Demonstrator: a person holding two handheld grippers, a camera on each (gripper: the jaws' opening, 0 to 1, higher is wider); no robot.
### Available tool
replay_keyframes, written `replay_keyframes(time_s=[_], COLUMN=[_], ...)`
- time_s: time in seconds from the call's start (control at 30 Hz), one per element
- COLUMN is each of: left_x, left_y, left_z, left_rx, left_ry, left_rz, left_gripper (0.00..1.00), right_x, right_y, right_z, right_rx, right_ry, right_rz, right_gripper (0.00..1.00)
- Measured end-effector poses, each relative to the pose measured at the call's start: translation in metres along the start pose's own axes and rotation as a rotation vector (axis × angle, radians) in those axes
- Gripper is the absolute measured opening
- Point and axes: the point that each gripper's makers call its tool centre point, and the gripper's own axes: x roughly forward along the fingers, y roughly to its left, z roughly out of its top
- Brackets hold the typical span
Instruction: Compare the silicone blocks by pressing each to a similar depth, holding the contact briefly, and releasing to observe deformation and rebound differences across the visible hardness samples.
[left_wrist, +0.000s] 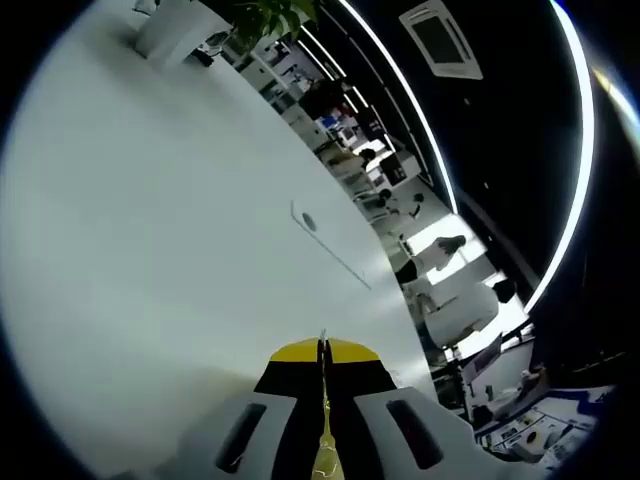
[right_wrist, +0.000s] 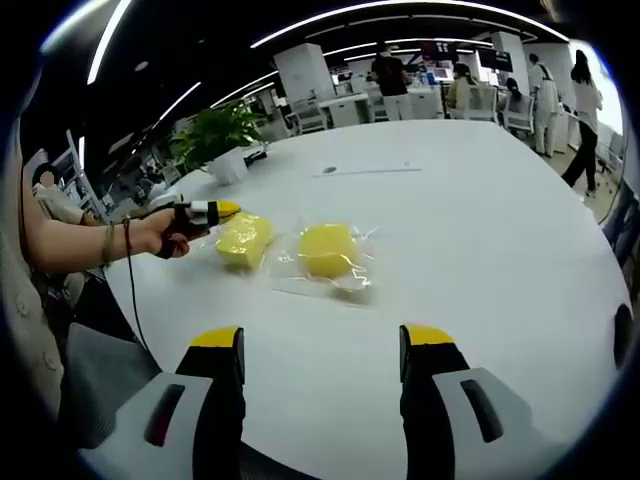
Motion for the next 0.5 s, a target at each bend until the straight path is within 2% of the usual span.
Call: replay_keyframes(time_s=[0.17,0.5], left_x=[-0.008,-0.022], left_y=[-0.017,-0.053], left_z=[-0.002,-0.015], left_rx=[0.038,0.143], left_ry=[-0.008,0.026], left_rz=[-0.021,-0.069], left_gripper=[0.0,0.0], right_x=[-0.002,-0.011], right_y=[0.004,0.012], right_z=[0.004,0.01], right_rx=[-0.009,-0.026], right_ry=[-0.018,-0.056], right_rz=[0.01,0.024], right_gripper=[0.58,0.58])
